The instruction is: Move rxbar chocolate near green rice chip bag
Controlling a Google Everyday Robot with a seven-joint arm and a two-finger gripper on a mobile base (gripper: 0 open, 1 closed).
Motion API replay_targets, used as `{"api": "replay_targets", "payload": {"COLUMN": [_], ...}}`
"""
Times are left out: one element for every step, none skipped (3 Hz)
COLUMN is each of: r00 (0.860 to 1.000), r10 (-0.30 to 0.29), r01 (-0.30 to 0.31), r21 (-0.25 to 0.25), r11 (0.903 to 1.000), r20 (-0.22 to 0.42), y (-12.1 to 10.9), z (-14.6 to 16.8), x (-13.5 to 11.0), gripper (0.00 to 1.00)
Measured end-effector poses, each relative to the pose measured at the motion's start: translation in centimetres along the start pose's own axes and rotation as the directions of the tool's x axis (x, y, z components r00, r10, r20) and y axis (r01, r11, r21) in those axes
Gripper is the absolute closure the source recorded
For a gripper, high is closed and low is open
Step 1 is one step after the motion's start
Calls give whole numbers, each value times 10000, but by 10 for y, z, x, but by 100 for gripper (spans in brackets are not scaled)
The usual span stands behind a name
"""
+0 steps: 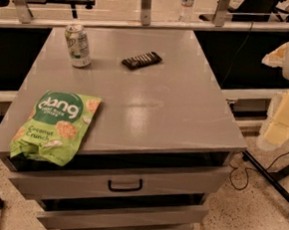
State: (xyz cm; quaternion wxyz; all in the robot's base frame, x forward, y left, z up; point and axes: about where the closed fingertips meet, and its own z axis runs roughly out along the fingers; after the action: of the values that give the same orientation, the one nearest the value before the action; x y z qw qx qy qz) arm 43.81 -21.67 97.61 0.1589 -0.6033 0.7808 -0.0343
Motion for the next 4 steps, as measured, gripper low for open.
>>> {"api": "replay_targets", "payload": {"r00": [10000, 10000, 9994, 9947], "r10": [0, -5, -329, -986], "r01": [0, 6, 329, 988], "r21": [2, 98, 123, -54], "r11": [10000, 10000, 9994, 9951], "r20": [1, -83, -61, 283], "y": [0, -12, -45, -90], "z": [0, 2, 17, 43], "x": [0, 1, -2, -16], "gripper": [0, 0, 0, 0]}}
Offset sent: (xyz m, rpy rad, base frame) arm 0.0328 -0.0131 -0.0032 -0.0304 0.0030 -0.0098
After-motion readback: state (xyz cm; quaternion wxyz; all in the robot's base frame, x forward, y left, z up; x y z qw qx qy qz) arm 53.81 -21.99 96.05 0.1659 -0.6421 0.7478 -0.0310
